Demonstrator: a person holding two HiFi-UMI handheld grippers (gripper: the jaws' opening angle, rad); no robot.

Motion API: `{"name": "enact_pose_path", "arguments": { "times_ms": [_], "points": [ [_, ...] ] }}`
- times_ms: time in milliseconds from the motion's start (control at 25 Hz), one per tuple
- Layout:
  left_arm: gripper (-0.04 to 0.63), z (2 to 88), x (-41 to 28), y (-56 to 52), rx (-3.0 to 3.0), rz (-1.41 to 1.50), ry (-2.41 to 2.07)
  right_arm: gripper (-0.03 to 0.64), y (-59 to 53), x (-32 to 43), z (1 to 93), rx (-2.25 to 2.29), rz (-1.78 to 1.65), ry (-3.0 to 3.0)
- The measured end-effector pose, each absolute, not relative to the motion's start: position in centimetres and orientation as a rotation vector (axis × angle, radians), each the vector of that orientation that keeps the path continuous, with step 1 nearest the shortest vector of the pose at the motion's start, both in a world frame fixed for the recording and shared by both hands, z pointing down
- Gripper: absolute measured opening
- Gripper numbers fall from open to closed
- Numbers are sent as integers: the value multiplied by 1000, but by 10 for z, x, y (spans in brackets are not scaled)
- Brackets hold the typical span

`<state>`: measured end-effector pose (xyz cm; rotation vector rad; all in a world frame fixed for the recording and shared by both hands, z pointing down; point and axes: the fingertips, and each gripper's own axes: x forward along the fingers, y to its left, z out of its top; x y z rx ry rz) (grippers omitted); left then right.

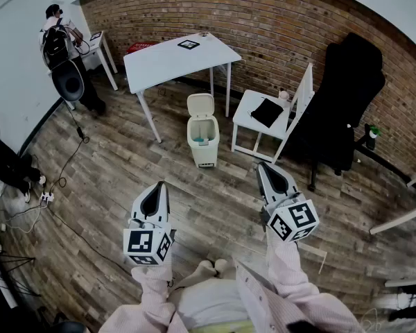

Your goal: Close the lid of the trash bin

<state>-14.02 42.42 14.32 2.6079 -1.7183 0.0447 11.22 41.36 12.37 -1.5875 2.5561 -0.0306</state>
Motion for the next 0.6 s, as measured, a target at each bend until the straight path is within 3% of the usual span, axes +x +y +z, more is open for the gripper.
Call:
{"name": "enact_pose_path", "arguments": {
  "times_ms": [600],
  "points": [
    [-6,163,-122,409,2553,70,-1703,4,387,138,149,-1651,-99,2565]
  ]
}}
